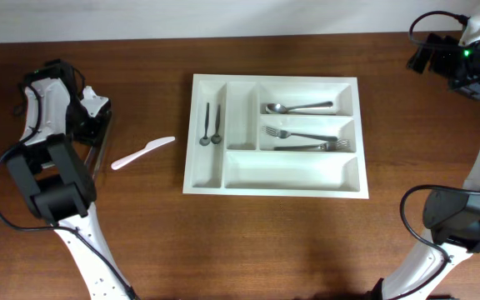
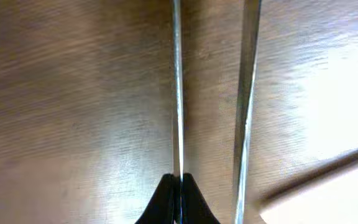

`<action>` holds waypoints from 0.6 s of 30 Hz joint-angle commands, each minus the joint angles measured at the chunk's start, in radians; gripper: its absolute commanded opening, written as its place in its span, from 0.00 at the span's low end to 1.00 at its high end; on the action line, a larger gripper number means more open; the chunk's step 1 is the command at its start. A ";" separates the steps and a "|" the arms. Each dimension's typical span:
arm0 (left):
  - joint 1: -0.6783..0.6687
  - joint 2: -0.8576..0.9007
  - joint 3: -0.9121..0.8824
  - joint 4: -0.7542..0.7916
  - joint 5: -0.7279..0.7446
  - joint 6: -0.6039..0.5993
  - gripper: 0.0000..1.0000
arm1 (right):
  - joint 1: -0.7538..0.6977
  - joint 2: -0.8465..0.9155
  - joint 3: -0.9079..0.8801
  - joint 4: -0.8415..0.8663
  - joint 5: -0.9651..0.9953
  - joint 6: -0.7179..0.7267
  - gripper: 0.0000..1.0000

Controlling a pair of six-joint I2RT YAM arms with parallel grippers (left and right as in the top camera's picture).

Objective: Pack container
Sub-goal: 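Carry the tongs with left gripper into the tray's bottom compartment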

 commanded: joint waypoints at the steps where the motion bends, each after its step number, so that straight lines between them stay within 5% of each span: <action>1: -0.026 -0.108 0.158 -0.081 0.048 -0.122 0.02 | 0.006 0.007 -0.001 -0.002 0.004 0.002 0.99; 9: -0.187 -0.285 0.257 -0.173 0.326 -0.105 0.02 | 0.006 0.007 -0.001 0.002 0.004 0.002 0.99; 18: -0.610 -0.280 0.197 -0.156 0.319 0.510 0.02 | 0.006 0.007 -0.001 0.021 0.004 0.002 0.99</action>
